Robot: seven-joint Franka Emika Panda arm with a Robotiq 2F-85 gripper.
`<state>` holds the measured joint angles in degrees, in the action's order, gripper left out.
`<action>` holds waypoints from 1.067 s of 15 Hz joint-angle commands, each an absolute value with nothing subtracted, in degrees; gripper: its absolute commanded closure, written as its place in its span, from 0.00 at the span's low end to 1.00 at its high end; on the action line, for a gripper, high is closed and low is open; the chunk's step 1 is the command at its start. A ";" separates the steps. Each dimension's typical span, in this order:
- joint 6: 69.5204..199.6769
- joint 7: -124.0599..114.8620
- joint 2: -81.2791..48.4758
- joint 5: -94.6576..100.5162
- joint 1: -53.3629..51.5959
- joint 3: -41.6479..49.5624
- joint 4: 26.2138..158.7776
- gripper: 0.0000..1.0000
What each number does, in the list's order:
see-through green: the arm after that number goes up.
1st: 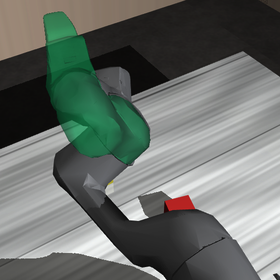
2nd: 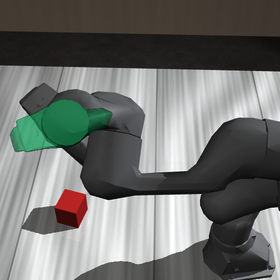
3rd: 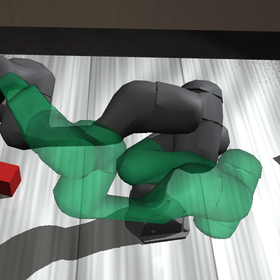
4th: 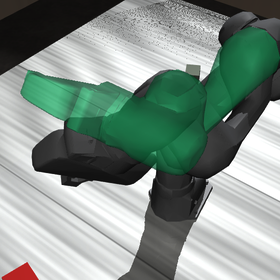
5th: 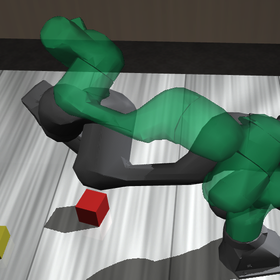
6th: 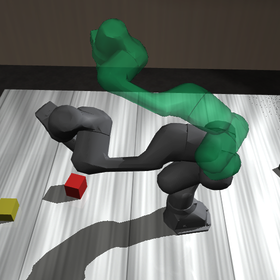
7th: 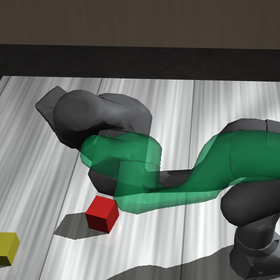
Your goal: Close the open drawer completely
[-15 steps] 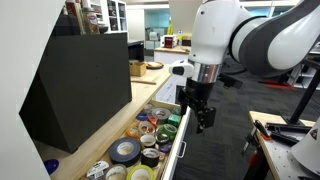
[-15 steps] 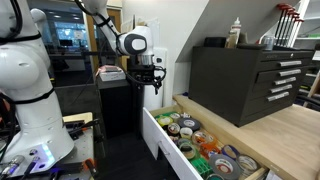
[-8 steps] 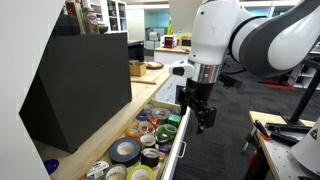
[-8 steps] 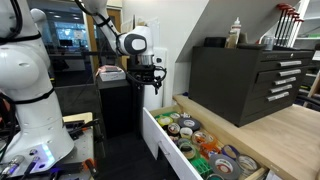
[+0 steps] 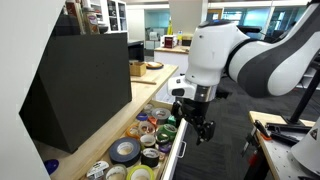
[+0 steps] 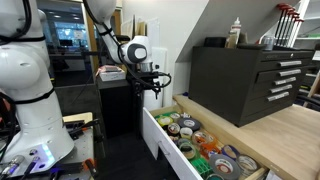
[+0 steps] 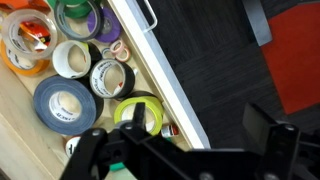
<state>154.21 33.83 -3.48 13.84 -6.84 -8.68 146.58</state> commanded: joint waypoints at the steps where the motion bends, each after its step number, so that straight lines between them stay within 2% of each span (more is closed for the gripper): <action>1: 159.36 37.34 -8.81 19.59 -6.70 -8.29 144.48 0.00; 8: 164.51 41.11 -14.38 24.09 -5.77 -8.42 141.71 0.00; 16: 162.05 38.71 -15.17 26.06 -7.70 -7.46 141.19 0.00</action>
